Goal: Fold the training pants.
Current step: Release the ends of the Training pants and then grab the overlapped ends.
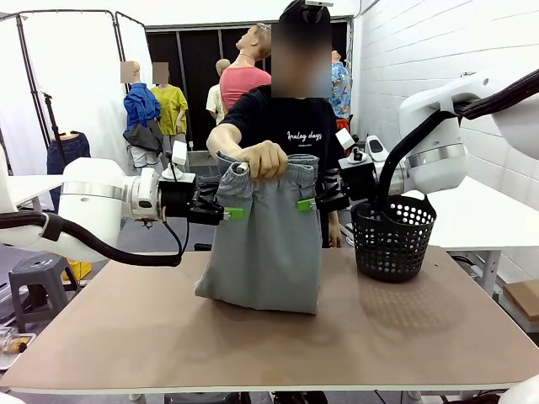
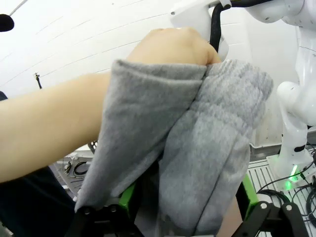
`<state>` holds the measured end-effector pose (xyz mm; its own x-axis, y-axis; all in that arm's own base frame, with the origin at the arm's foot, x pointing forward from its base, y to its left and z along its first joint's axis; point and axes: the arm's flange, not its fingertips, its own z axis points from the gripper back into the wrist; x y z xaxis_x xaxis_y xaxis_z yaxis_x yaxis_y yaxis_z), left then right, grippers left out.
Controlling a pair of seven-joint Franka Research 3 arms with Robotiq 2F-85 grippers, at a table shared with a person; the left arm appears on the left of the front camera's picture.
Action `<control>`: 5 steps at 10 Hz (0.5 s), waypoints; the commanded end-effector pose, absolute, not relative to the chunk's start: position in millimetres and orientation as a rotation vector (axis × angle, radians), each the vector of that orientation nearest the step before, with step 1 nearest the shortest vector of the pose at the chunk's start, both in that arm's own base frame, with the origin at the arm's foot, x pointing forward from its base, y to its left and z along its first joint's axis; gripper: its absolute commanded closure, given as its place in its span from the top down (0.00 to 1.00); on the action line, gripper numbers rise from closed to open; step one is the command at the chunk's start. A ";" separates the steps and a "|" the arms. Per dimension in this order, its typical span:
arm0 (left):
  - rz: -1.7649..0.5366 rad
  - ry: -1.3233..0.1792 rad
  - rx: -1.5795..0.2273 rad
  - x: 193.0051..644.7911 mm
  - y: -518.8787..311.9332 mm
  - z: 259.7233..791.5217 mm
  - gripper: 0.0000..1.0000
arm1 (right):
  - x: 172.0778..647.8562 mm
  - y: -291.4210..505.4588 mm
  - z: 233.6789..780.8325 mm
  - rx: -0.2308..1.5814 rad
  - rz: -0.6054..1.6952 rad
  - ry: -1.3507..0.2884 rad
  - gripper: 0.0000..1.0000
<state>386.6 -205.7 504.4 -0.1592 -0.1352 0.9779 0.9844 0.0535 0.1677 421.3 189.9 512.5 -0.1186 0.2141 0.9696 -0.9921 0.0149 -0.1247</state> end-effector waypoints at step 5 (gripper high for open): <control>-1.198 -1.324 -0.845 376.7 -178.5 506.0 1.00 | 403.3 168.9 501.9 0.818 1.184 -1.299 1.00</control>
<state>382.2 -175.2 506.5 -0.1469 -0.1709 0.9743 0.9670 0.1824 0.1778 409.2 163.9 508.1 -0.0981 0.1998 0.9749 -0.9708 0.1962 -0.1379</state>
